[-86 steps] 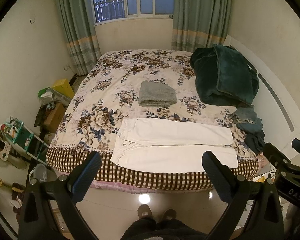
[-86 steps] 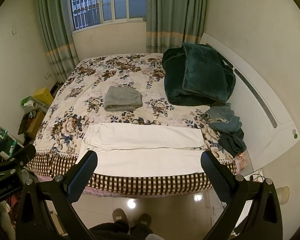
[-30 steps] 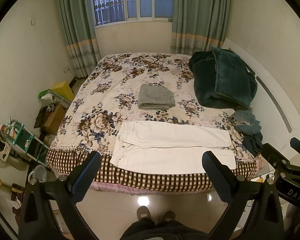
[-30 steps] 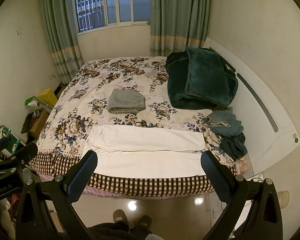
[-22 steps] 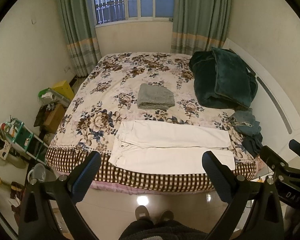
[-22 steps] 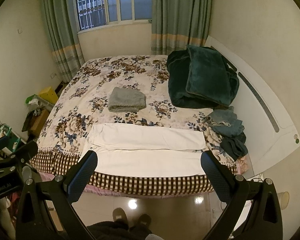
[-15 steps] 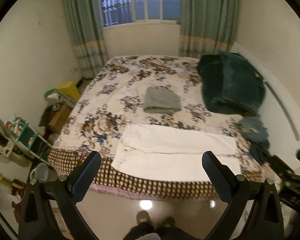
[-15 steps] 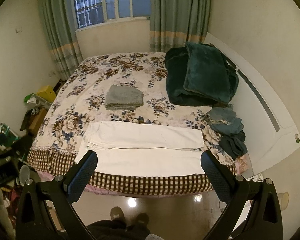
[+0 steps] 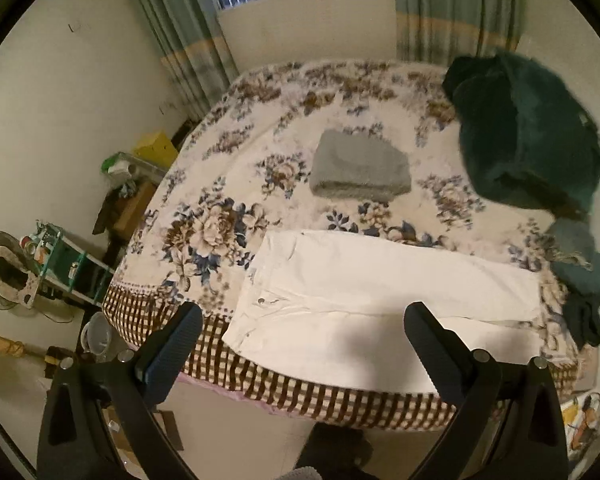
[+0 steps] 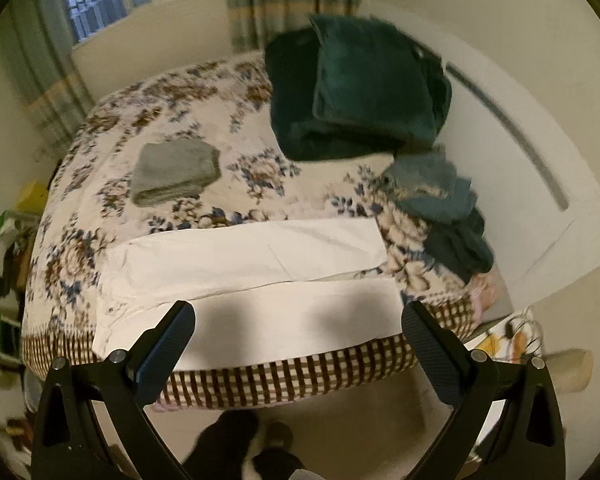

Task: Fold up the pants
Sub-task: 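Grasp the waistband end of the white pants with both grippers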

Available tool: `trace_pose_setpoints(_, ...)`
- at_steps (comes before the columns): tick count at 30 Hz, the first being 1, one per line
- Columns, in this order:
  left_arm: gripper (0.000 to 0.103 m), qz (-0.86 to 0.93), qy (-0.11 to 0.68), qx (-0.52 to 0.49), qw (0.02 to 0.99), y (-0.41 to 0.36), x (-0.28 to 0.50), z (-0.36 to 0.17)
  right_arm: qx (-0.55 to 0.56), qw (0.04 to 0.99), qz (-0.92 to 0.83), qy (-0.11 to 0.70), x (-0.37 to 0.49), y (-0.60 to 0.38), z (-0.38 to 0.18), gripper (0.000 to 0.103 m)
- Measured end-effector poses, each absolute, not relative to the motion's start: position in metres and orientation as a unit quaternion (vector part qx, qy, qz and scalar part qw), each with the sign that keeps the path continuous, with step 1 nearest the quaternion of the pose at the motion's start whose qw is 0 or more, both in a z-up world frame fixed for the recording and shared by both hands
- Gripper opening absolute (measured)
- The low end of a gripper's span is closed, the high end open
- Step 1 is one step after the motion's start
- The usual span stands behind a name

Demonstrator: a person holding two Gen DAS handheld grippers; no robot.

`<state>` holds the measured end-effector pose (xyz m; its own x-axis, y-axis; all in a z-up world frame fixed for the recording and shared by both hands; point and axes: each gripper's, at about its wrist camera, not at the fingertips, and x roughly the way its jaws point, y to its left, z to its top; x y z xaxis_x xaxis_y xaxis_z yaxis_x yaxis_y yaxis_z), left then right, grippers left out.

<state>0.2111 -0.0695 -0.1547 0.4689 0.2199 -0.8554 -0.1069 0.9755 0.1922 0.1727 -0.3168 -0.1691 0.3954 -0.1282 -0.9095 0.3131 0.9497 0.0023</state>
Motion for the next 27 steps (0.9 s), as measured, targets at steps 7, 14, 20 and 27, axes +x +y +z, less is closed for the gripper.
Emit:
trace_pose_setpoints(7, 0.103, 0.104, 0.593, 0.035, 0.798, -0.078, 0.335, -0.266, 0.166, 0.778, -0.182, 0.578, 0.3, -0.376, -0.297, 0.103)
trace_pose_setpoints(14, 0.103, 0.155, 0.674, -0.024, 0.722, -0.057, 0.454, -0.398, 0.279, 0.697, -0.24, 0.616, 0.422, -0.441, -0.458, 0.103)
trace_pose_setpoints(20, 0.103, 0.204, 0.723, -0.081, 0.655, -0.033, 0.526, -0.515, 0.333, 0.631, -0.306, 0.63, 0.477, -0.49, -0.581, 0.103)
trace_pose_setpoints(27, 0.103, 0.255, 0.75, -0.125, 0.597, -0.005, 0.57, -0.607, 0.358, 0.577, -0.355, 0.642, 0.504, -0.519, -0.68, 0.103)
